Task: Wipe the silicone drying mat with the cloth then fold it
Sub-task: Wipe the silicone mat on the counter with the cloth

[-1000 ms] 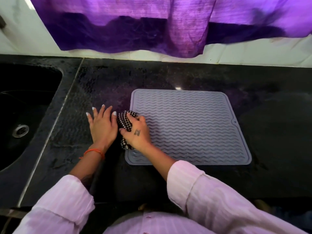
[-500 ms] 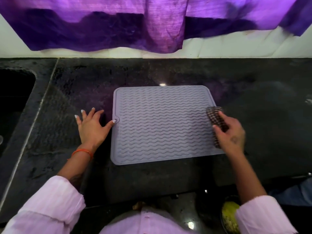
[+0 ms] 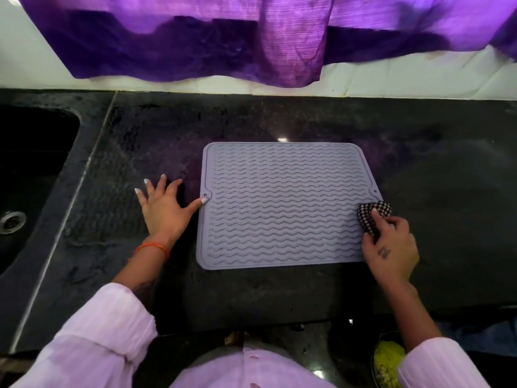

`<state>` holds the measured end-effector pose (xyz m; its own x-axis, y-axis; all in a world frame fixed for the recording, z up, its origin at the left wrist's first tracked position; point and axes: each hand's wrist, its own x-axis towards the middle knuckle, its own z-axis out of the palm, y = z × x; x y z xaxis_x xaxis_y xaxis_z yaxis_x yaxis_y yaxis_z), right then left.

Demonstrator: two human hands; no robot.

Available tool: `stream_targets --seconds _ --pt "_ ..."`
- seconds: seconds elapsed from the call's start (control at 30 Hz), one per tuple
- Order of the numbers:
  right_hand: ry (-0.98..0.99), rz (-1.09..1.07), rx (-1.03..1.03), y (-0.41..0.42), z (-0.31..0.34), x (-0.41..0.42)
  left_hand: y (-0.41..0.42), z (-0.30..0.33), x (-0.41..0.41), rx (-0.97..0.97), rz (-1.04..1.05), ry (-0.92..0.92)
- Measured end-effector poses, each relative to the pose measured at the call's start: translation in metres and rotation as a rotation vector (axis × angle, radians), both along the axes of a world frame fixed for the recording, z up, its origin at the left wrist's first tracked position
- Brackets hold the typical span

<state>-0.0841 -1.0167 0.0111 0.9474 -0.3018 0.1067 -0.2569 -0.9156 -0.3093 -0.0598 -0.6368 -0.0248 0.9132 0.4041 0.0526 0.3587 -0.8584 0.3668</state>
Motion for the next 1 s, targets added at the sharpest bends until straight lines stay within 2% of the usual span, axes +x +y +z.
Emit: stream_targets --seconds 0.3,0.4,0.53,0.6,0.8,1.0 --pt "0.045 0.284 0.116 0.111 -0.003 -0.018 0.010 0.000 -0.004 -0.010 0.053 0.015" --pt "0.002 0.366 0.169 0.136 -0.006 -0.023 0.007 -0.001 -0.002 -0.023 0.041 0.020" --pt "0.060 0.459 0.222 0.170 -0.006 -0.032 0.001 -0.002 0.002 -0.020 0.031 0.030" --pt "0.018 0.516 0.232 0.193 -0.005 -0.036 0.004 -0.001 0.002 -0.018 0.037 0.039" --pt "0.001 0.567 0.286 0.239 -0.007 -0.042 0.010 0.001 0.006 0.022 0.030 0.115" --pt "0.158 0.616 0.411 0.253 -0.004 -0.040 0.012 0.006 0.010 0.048 0.014 0.172"
